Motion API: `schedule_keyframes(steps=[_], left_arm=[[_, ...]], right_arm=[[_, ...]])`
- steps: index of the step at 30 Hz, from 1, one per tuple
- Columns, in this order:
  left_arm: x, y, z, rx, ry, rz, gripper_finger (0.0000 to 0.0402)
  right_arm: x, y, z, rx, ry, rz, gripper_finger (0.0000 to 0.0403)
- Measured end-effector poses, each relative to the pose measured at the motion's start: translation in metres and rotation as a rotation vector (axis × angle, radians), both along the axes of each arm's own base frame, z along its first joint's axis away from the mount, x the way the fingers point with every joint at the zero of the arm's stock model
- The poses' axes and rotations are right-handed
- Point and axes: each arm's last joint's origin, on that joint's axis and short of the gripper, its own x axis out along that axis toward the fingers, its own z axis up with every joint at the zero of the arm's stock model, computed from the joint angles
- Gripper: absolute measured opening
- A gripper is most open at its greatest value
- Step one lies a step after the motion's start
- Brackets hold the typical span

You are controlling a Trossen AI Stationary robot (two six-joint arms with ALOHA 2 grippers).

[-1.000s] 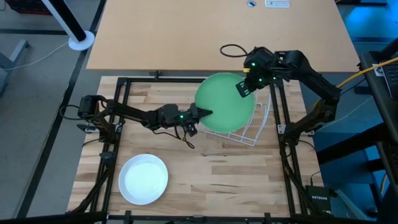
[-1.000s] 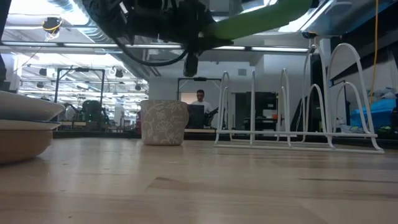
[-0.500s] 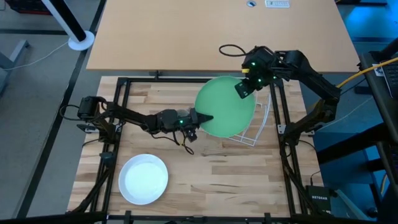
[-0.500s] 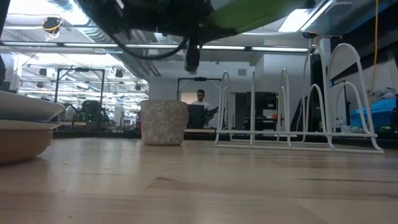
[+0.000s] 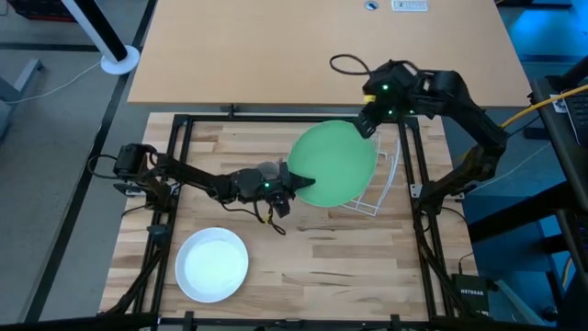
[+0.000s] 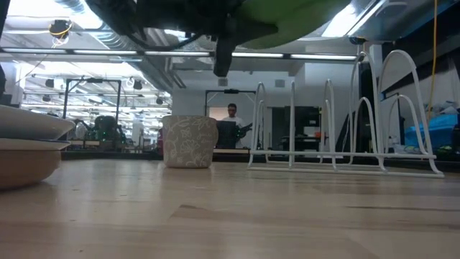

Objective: Sort dishes
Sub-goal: Put the green plate in the dish rack

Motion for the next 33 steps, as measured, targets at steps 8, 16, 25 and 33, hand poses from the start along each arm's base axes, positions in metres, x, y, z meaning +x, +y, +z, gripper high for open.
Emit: schedule_keyframes(steps=[8, 16, 25, 33], left_arm=[[0.003, -0.022, 0.031, -0.334, -0.252, -0.101, 0.0029], [0.012, -0.025, 0.066, -0.964, -0.407, -0.314, 0.0030], [0.017, -0.020, 0.082, -1.514, -0.493, -0.424, 0.0031], [0.055, -0.019, 0.069, -1.770, -0.497, -0.441, 0.0029]], right_arm=[[-0.017, 0.000, 0.028, -0.280, 0.052, -0.027, 0.0111], [-0.031, 0.002, 0.045, -0.448, 0.101, -0.087, 0.0111], [-0.037, 0.001, 0.046, -0.535, 0.214, -0.133, 0.0111], [-0.037, 0.001, 0.046, -0.556, 0.240, -0.134, 0.0111]])
